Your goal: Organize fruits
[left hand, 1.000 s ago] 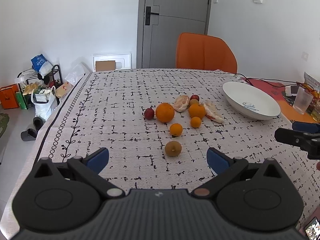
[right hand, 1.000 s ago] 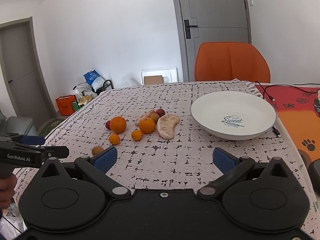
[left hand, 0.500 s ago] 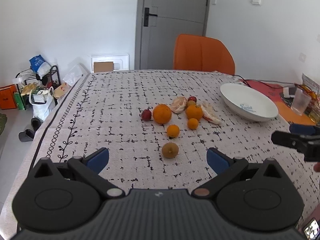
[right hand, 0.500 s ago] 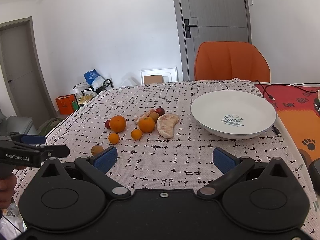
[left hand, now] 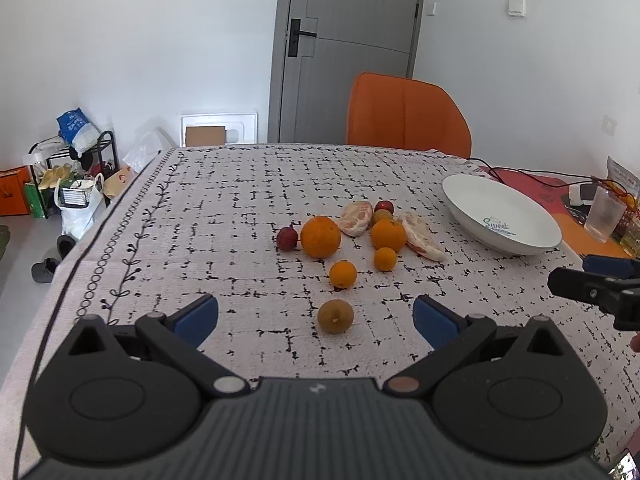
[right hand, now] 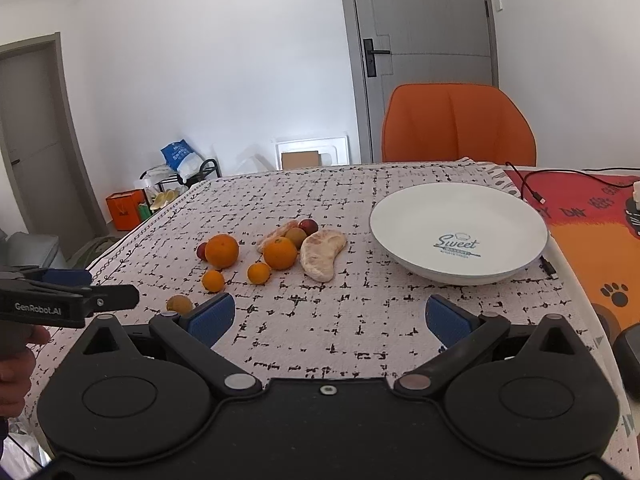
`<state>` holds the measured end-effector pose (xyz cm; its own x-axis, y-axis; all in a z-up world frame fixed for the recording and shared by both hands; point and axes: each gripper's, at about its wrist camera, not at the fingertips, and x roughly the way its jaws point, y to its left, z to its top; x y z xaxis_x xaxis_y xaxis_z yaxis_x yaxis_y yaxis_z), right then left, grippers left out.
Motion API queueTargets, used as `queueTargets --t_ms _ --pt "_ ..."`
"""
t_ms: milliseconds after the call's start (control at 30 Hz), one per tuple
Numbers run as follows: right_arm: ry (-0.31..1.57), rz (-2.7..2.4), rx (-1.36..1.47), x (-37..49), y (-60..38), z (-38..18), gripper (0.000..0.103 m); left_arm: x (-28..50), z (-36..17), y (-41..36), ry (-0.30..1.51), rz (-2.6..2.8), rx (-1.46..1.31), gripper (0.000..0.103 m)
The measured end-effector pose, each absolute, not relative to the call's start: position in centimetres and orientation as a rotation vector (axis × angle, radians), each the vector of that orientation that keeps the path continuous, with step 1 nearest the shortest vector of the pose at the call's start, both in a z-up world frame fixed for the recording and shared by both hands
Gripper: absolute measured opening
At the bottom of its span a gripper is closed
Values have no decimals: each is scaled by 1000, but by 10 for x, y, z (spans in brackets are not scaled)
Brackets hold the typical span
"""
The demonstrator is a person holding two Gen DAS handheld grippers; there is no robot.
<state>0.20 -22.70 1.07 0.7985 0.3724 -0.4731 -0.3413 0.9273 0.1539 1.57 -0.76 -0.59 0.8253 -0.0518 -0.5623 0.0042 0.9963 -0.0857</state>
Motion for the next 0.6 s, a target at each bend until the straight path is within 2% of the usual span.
queueTargets --t_ms 200,267,433,600 --pt "530 405 75 11 -227 3 103 25 -14 -14 592 -36 -69 99" --pt "538 422 89 15 -227 -1 103 29 -17 -15 599 -38 -68 95" --pt "559 433 109 25 -225 -9 103 40 -26 -15 620 -45 -85 77" --pt "559 438 124 32 -224 -12 103 51 -35 -13 649 -48 -110 67"
